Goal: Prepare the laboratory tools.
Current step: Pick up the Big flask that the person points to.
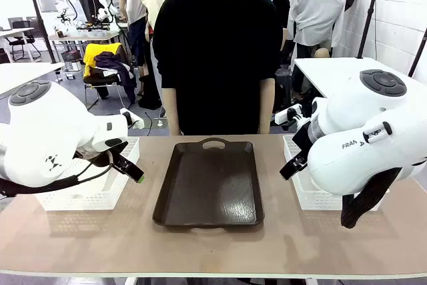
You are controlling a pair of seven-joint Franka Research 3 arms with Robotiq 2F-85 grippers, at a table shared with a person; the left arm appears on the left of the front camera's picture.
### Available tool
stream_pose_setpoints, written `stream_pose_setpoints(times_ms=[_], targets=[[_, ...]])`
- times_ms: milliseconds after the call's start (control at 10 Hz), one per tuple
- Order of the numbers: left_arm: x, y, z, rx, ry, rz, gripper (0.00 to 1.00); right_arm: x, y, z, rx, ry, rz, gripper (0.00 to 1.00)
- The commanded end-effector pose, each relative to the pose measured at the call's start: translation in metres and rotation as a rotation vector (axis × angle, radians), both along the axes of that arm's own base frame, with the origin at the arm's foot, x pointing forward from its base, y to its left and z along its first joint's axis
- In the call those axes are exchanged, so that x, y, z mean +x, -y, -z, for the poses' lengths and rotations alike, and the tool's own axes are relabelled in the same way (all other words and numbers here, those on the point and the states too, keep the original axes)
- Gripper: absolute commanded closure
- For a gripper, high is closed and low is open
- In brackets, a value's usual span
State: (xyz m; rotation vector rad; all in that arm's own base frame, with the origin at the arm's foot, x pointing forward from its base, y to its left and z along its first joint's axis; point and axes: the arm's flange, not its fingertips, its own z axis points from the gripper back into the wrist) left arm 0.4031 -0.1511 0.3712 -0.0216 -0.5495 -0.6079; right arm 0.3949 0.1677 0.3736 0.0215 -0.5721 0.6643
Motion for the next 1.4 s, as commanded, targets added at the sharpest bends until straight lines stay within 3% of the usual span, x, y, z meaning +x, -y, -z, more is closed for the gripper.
stream_pose_setpoints(times_ms=[0,1300], targets=[[-0.0001,0.0,-0.0001,0.0,0.0,0.0,0.0,0.0,0.0,0.0,0.0,0.0,0.0,0.0],[-0.0001,0.0,-0.0001,0.0,0.0,0.0,0.0,0.0,0.0,0.0,0.0,0.0,0.0,0.0]])
